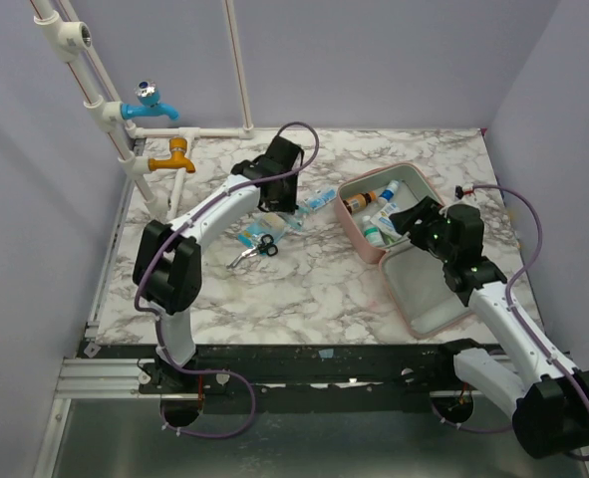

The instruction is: Organize the medicine kit

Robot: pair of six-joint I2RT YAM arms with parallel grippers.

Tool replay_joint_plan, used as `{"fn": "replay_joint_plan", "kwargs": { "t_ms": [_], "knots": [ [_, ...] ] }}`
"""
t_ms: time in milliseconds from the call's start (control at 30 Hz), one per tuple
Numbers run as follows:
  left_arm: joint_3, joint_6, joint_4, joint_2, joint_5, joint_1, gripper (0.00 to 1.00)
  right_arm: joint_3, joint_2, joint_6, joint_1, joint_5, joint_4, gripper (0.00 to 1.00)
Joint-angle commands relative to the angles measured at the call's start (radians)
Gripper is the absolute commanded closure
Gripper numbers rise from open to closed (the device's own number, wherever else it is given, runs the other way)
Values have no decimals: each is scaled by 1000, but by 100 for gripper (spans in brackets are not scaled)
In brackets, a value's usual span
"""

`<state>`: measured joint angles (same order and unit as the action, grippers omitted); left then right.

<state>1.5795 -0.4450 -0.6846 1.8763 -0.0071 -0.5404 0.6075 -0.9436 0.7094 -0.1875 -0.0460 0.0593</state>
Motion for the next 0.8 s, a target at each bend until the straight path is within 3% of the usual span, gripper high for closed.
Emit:
{"fn": "replay_joint_plan", "kwargs": {
  "t_ms": [0,267,567,767],
  "knots": [
    [100,28,-42,-56,46,-53,100,5,27,-29,5,1,55,33],
    [323,47,-76,6,132,-150,100,25,105,-21,5,-31,97,32],
    [598,-10,-67,213,233,-204,100,63,356,35,5,-9,164,29],
    [617,-160,133,301,337,-218,100,64,424,93,5,-53,179,29]
  ]
}}
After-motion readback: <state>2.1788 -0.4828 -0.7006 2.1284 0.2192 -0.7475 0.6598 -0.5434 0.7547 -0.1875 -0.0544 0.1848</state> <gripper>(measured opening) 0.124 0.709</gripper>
